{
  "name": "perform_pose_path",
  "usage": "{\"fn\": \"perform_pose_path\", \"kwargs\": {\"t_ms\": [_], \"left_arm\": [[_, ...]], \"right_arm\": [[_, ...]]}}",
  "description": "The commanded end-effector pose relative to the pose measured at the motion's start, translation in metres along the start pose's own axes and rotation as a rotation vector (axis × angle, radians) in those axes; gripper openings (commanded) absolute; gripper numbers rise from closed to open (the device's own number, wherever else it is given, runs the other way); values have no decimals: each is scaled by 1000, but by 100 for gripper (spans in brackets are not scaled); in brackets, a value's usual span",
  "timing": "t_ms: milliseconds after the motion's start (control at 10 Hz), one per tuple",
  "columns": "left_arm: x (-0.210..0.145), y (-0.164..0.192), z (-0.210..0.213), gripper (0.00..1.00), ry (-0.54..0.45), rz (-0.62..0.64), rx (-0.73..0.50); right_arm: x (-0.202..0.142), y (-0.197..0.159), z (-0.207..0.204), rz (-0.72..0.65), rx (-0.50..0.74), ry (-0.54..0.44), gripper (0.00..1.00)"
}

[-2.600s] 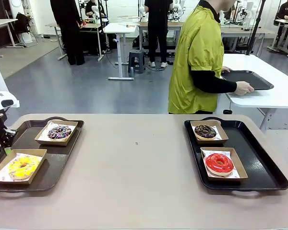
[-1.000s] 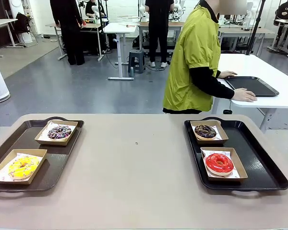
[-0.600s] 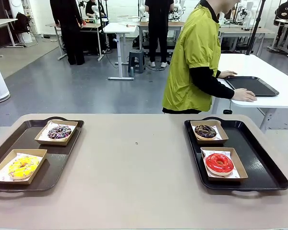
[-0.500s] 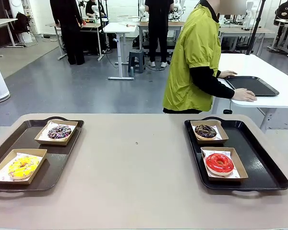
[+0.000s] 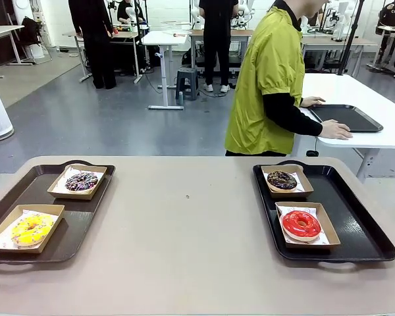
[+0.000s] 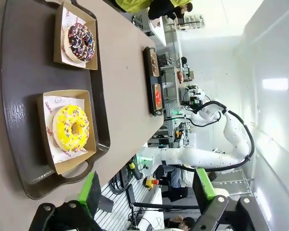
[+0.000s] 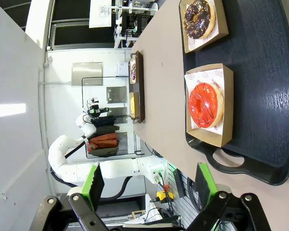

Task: Individually package the donuts and arrange them on the tray.
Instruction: Place the picked Paper togo box on the Handle tray.

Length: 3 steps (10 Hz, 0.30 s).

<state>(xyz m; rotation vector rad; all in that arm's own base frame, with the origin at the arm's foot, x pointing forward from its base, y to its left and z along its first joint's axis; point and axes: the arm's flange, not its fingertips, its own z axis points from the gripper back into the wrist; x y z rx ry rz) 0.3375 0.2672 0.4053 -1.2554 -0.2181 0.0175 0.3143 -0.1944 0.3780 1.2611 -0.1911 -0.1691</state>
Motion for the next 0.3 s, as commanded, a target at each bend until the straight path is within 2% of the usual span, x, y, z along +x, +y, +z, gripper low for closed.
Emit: {"fn": "perform_pose_path", "kwargs": {"t_ms": [0,200], "left_arm": [[0,-6,1,100,-8,2,3],[0,-6,1,100,-8,2,3]], "right_arm": [[-2,1,1,-9,6,9,100],[-2,1,1,-9,6,9,100]]}}
